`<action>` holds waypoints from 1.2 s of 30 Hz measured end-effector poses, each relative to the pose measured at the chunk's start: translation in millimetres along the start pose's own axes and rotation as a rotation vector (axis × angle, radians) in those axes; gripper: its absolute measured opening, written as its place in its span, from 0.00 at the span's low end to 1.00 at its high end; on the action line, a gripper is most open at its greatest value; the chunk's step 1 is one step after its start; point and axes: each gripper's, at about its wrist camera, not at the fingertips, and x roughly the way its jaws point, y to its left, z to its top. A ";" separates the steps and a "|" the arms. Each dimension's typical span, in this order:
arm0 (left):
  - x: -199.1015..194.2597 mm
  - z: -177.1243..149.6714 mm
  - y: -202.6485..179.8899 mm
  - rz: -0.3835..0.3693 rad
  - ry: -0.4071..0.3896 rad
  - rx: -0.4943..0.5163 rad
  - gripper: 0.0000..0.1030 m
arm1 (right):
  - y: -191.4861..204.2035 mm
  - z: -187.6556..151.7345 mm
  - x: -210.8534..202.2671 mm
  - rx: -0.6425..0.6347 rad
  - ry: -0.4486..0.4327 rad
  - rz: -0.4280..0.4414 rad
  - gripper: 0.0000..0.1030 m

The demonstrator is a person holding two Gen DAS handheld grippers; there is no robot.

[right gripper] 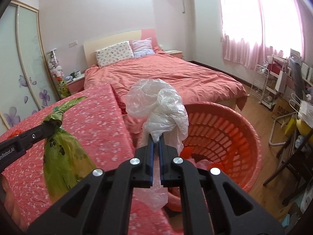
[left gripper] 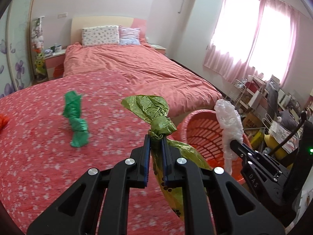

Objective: Collect trash
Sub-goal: 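Carry both bags over the orange basket and open both tools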

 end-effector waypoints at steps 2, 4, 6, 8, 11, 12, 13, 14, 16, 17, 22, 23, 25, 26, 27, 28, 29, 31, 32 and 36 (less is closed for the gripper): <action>5.3 -0.5 -10.8 -0.015 0.002 0.012 0.11 | -7.4 -0.5 0.8 0.014 0.000 -0.007 0.06; 10.6 1.3 -21.3 -0.037 0.002 0.024 0.11 | -16.5 0.2 1.3 0.029 -0.003 -0.011 0.06; 15.5 1.6 -31.2 -0.059 0.001 0.032 0.11 | -25.4 1.4 1.3 0.045 -0.006 -0.014 0.06; 22.3 4.6 -42.6 -0.082 0.002 0.047 0.11 | -37.1 2.3 2.0 0.066 -0.010 -0.018 0.06; 31.1 6.5 -57.3 -0.110 0.004 0.071 0.11 | -50.8 3.6 3.1 0.095 -0.014 -0.023 0.06; 34.9 7.2 -62.3 -0.117 0.005 0.079 0.11 | -55.1 4.1 4.1 0.103 -0.014 -0.023 0.06; 38.3 7.8 -67.0 -0.124 0.008 0.086 0.11 | -60.9 4.6 5.3 0.114 -0.015 -0.023 0.06; 41.7 8.2 -70.9 -0.135 0.011 0.092 0.11 | -66.4 5.1 7.0 0.124 -0.015 -0.025 0.06; 47.5 7.9 -77.9 -0.150 0.018 0.104 0.11 | -74.1 6.1 9.4 0.138 -0.016 -0.028 0.07; 51.3 8.1 -81.6 -0.156 0.022 0.110 0.11 | -77.5 6.6 10.7 0.144 -0.017 -0.029 0.07; 67.7 8.3 -94.8 -0.180 0.047 0.117 0.11 | -97.1 10.2 21.3 0.181 -0.016 -0.032 0.10; 73.0 7.4 -96.5 -0.179 0.057 0.118 0.12 | -100.3 11.0 22.9 0.188 -0.016 -0.032 0.11; 78.7 5.5 -95.3 -0.171 0.071 0.113 0.18 | -107.8 12.4 27.7 0.212 -0.009 -0.019 0.15; 80.6 5.0 -94.0 -0.170 0.077 0.110 0.26 | -110.8 13.3 29.9 0.220 -0.007 -0.018 0.19; 83.1 3.6 -91.3 -0.161 0.083 0.102 0.31 | -113.8 13.2 32.1 0.227 -0.005 -0.017 0.22; 84.4 1.8 -88.2 -0.157 0.086 0.094 0.38 | -114.8 12.6 33.4 0.230 -0.003 -0.019 0.24; 85.0 0.3 -85.2 -0.152 0.090 0.088 0.39 | -115.8 11.7 34.8 0.231 -0.001 -0.022 0.27; 85.4 -1.2 -77.8 -0.133 0.101 0.078 0.40 | -116.5 10.3 36.2 0.230 0.002 -0.027 0.31; 84.9 -1.1 -75.7 -0.127 0.104 0.072 0.40 | -116.9 10.8 36.8 0.227 0.003 -0.029 0.35; 72.8 -3.2 -52.4 -0.070 0.089 0.056 0.42 | -104.3 8.7 35.9 0.189 -0.004 -0.049 0.49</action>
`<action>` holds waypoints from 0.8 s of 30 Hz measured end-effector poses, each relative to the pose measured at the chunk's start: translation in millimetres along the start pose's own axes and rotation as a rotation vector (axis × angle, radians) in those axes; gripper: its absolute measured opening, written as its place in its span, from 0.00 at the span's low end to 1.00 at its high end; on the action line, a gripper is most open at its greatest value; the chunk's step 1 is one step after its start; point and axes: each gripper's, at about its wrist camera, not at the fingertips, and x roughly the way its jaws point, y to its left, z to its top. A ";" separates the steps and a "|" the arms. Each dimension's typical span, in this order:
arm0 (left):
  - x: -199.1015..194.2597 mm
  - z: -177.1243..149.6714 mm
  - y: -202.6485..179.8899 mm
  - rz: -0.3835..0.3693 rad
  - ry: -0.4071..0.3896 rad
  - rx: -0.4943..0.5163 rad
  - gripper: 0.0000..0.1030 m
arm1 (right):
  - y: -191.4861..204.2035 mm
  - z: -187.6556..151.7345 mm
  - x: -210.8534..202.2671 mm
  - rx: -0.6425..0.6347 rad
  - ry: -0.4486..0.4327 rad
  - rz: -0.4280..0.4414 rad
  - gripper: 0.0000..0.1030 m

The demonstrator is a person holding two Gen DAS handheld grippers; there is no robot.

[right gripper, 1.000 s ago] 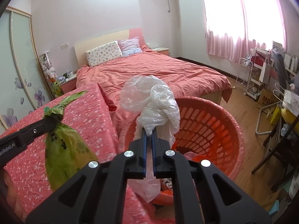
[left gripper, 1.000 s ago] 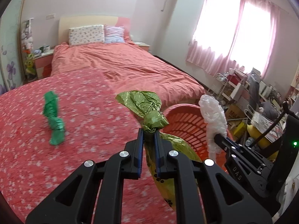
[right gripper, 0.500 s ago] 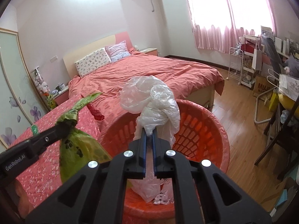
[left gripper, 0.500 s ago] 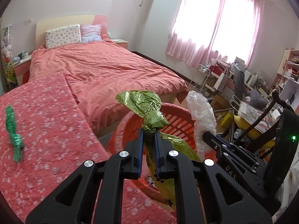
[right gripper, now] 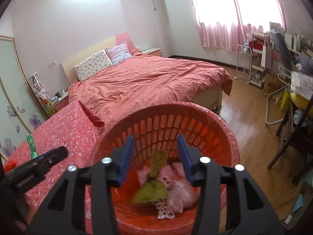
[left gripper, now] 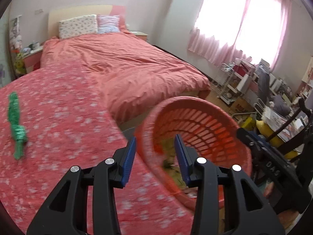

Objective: Collect trash
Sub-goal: 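Carry both bags over the orange basket and open both tools, then grasp the green bag with the right tool while the left tool grasps the red-orange bag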

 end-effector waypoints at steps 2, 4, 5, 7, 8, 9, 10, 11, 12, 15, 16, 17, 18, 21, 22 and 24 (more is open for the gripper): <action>-12.4 -2.2 16.1 0.041 -0.019 -0.005 0.46 | 8.7 -0.1 -1.2 -0.022 -0.005 -0.004 0.55; -25.0 -4.8 32.5 0.086 -0.041 -0.011 0.50 | 22.1 -2.0 -4.6 -0.049 -0.016 -0.002 0.61; -29.9 -4.4 40.3 0.104 -0.050 -0.015 0.52 | 31.5 -2.2 -5.6 -0.068 -0.020 0.002 0.64; -44.9 -5.9 65.7 0.162 -0.070 -0.032 0.56 | 49.1 -1.5 -6.6 -0.098 -0.018 0.018 0.69; -51.5 -7.4 79.6 0.186 -0.076 -0.047 0.59 | 57.9 -1.4 -6.5 -0.114 -0.014 0.030 0.70; -57.0 -8.9 90.3 0.207 -0.079 -0.062 0.60 | 70.5 -2.7 -5.7 -0.137 -0.006 0.049 0.71; -64.5 -11.1 105.5 0.233 -0.083 -0.083 0.62 | 84.3 -4.2 -4.6 -0.161 0.001 0.066 0.72; -71.0 -12.8 119.8 0.262 -0.087 -0.102 0.65 | 95.3 -4.4 -3.6 -0.178 0.005 0.075 0.72; -76.6 -14.3 131.8 0.288 -0.090 -0.117 0.66 | 110.7 -6.6 -2.1 -0.200 0.011 0.091 0.72; -99.4 -23.3 175.7 0.392 -0.107 -0.179 0.72 | 154.7 -16.0 3.0 -0.257 0.034 0.148 0.72; -107.9 -26.5 192.3 0.429 -0.110 -0.201 0.73 | 171.4 -19.7 5.5 -0.274 0.048 0.177 0.72; -115.5 -29.9 207.3 0.459 -0.112 -0.224 0.73 | 188.1 -23.6 8.5 -0.287 0.061 0.205 0.72; -122.2 -32.8 220.5 0.478 -0.115 -0.245 0.73 | 200.6 -27.6 9.4 -0.296 0.071 0.223 0.72; -143.8 -41.5 257.9 0.542 -0.126 -0.311 0.73 | 248.9 -38.3 20.1 -0.334 0.121 0.293 0.71; -149.9 -44.2 268.2 0.556 -0.130 -0.331 0.73 | 265.1 -42.5 23.5 -0.351 0.134 0.309 0.71; -163.5 -49.5 291.1 0.587 -0.138 -0.373 0.73 | 299.5 -51.2 35.5 -0.395 0.168 0.333 0.71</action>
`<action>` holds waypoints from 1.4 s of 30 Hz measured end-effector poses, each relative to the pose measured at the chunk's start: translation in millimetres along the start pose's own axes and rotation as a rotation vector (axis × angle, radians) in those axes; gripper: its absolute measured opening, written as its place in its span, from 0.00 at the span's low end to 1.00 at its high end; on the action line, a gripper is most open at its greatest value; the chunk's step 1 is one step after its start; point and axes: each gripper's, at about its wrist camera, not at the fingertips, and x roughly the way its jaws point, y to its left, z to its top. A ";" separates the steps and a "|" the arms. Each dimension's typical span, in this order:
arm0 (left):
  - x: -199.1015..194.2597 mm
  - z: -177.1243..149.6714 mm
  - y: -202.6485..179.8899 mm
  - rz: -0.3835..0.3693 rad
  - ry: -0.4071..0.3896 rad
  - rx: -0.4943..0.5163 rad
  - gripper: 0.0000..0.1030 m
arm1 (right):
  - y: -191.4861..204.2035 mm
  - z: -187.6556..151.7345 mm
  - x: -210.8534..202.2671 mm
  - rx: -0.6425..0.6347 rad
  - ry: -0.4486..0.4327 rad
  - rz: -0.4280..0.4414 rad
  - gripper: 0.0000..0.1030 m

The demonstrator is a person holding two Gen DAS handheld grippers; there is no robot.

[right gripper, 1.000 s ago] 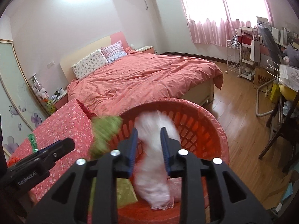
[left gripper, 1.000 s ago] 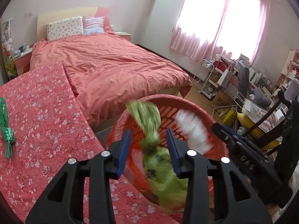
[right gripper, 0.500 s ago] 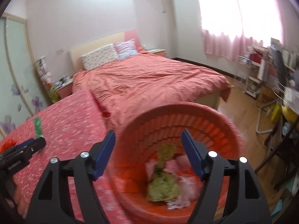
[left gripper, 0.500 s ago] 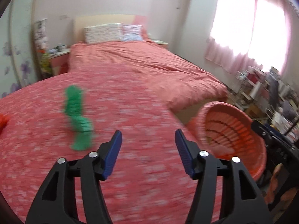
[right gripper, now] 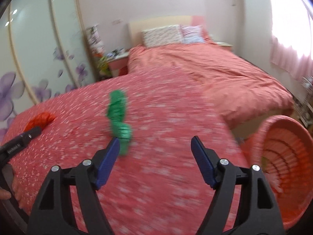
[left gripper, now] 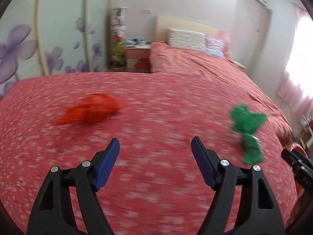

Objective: Collect trash
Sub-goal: 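Grasp the green bag with the right tool while the left tool grasps the red-orange bag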

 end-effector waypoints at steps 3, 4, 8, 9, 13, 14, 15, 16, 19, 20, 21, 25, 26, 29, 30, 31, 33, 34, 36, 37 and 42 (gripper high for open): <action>1.7 7.2 27.3 0.033 0.001 -0.040 0.73 | 28.1 7.1 27.4 -0.032 0.041 0.004 0.70; 2.0 10.1 35.6 0.043 -0.002 -0.048 0.73 | 36.4 10.4 37.7 -0.041 0.055 -0.002 0.70; 4.8 19.7 54.7 0.078 -0.018 -0.042 0.78 | 53.6 17.4 66.9 -0.053 0.104 -0.029 0.63; 6.3 22.7 62.3 0.079 -0.020 -0.043 0.80 | 53.6 18.2 71.2 -0.054 0.119 -0.032 0.52; 22.1 36.6 78.1 0.074 0.001 -0.068 0.83 | 53.7 11.7 77.6 -0.051 0.163 -0.030 0.27; 29.3 40.4 81.2 0.076 0.010 -0.073 0.84 | 52.4 10.3 74.0 -0.046 0.158 -0.026 0.25; 33.5 43.0 83.2 0.077 0.015 -0.072 0.84 | 50.6 8.8 70.7 -0.044 0.151 -0.028 0.25; 38.6 46.7 85.1 0.080 0.020 -0.069 0.84 | 49.5 7.1 66.8 -0.043 0.143 -0.033 0.25; 52.1 54.9 87.1 0.088 0.030 -0.052 0.84 | 45.0 0.1 60.0 -0.036 0.141 -0.024 0.24; 57.1 57.3 86.2 0.093 0.033 -0.040 0.84 | 44.1 -1.3 59.0 -0.036 0.143 -0.022 0.24; 61.4 58.8 85.1 0.105 0.038 -0.029 0.84 | 43.2 -3.3 57.0 -0.032 0.146 -0.017 0.24; 85.9 57.0 83.1 0.112 0.105 -0.004 0.76 | 43.5 -7.8 50.7 -0.030 0.143 -0.009 0.24; 90.3 54.5 83.2 0.100 0.124 -0.004 0.69 | 42.7 -8.0 49.9 -0.031 0.143 -0.007 0.24; 95.8 47.5 86.6 0.067 0.144 -0.020 0.56 | 39.7 -9.3 46.3 -0.034 0.144 -0.004 0.24; 95.1 46.8 87.6 0.065 0.136 -0.021 0.54 | 39.5 -10.8 43.7 -0.036 0.143 -0.005 0.24; 93.3 46.4 88.3 0.052 0.128 -0.024 0.49 | 39.9 -11.0 42.7 -0.038 0.141 -0.006 0.24; 88.4 45.3 88.2 0.036 0.121 -0.032 0.44 | 40.6 -12.9 37.4 -0.046 0.133 -0.011 0.24; 84.6 44.3 86.7 0.028 0.116 -0.034 0.43 | 40.6 -14.0 33.7 -0.050 0.128 -0.013 0.25; 75.9 40.8 80.2 0.026 0.104 -0.028 0.42 | 41.4 -15.0 27.9 -0.046 0.121 -0.011 0.25; 72.1 39.4 76.8 0.024 0.098 -0.023 0.42 | 40.2 -15.2 23.4 -0.041 0.116 -0.007 0.25; 50.5 33.7 53.0 -0.003 0.071 0.005 0.42 | 31.3 -14.2 -1.2 -0.030 0.081 -0.008 0.25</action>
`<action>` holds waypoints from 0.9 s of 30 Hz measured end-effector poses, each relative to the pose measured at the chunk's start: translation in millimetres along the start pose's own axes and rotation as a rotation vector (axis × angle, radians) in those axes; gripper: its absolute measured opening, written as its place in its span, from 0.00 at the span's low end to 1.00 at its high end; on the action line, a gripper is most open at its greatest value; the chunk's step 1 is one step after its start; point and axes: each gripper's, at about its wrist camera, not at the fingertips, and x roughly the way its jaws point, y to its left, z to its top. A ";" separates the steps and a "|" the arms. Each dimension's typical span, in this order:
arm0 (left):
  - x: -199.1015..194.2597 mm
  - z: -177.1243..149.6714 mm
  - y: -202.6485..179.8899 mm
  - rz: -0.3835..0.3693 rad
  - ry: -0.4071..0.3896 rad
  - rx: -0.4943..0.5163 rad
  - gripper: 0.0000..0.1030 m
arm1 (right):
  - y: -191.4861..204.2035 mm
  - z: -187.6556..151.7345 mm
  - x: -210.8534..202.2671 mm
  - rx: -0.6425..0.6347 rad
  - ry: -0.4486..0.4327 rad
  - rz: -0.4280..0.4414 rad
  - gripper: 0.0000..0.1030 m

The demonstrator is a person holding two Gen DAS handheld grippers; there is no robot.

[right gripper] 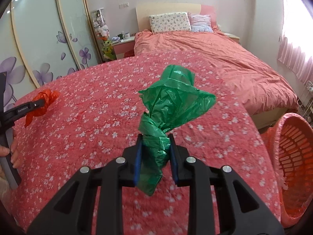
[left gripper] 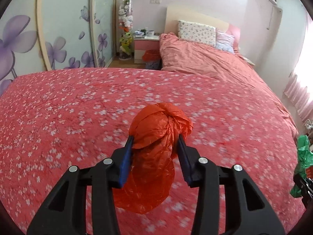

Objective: Collect trash
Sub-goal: 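Grasp the green bag with the right tool while the left tool grasps the red-orange bag, then carry both bags over the orange basket and open both tools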

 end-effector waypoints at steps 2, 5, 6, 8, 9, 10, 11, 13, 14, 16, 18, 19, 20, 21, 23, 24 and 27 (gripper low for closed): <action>-11.8 -4.6 -12.7 -0.019 -0.011 0.013 0.42 | -4.7 0.1 -9.1 0.005 -0.015 -0.002 0.25; -28.5 -10.4 -32.1 -0.038 -0.032 0.036 0.42 | -15.5 -1.3 -26.2 0.021 -0.041 -0.004 0.25; -32.2 -11.3 -36.6 -0.045 -0.038 0.040 0.42 | -19.5 -1.4 -32.5 0.027 -0.051 -0.006 0.25; -46.0 -16.1 -51.2 -0.064 -0.054 0.052 0.43 | -27.2 -2.1 -43.7 0.041 -0.068 -0.006 0.25; -51.1 -17.6 -56.9 -0.076 -0.058 0.055 0.43 | -31.6 -2.8 -50.4 0.048 -0.080 -0.006 0.24; -58.1 -20.7 -65.2 -0.088 -0.063 0.063 0.42 | -36.0 -3.4 -57.2 0.057 -0.091 -0.006 0.25; -62.7 -23.0 -71.4 -0.095 -0.068 0.069 0.43 | -40.3 -4.1 -64.2 0.067 -0.103 -0.007 0.25; -75.9 -29.2 -87.9 -0.124 -0.080 0.088 0.43 | -48.0 -6.4 -75.6 0.084 -0.122 -0.008 0.25; -81.2 -31.1 -95.1 -0.140 -0.086 0.097 0.43 | -51.3 -7.5 -80.4 0.089 -0.131 -0.010 0.25; -92.1 -36.2 -110.3 -0.171 -0.100 0.119 0.43 | -59.7 -10.1 -92.2 0.102 -0.154 -0.020 0.25; -100.2 -39.8 -123.3 -0.198 -0.115 0.140 0.43 | -67.1 -12.9 -101.6 0.116 -0.171 -0.025 0.25; -103.7 -41.4 -129.7 -0.210 -0.118 0.148 0.43 | -71.0 -14.9 -106.2 0.123 -0.178 -0.028 0.25; -109.2 -44.1 -139.6 -0.233 -0.123 0.160 0.43 | -73.9 -16.5 -109.5 0.128 -0.184 -0.032 0.25; -112.0 -45.4 -144.6 -0.246 -0.128 0.167 0.43 | -76.9 -18.1 -113.5 0.131 -0.190 -0.039 0.25; -119.0 -48.7 -158.7 -0.274 -0.142 0.191 0.43 | -84.3 -22.2 -121.1 0.136 -0.204 -0.056 0.25; -121.3 -50.3 -164.0 -0.284 -0.145 0.198 0.43 | -87.2 -24.4 -123.2 0.140 -0.206 -0.060 0.25; -128.6 -56.9 -182.7 -0.317 -0.155 0.227 0.43 | -98.5 -29.4 -128.0 0.157 -0.209 -0.073 0.25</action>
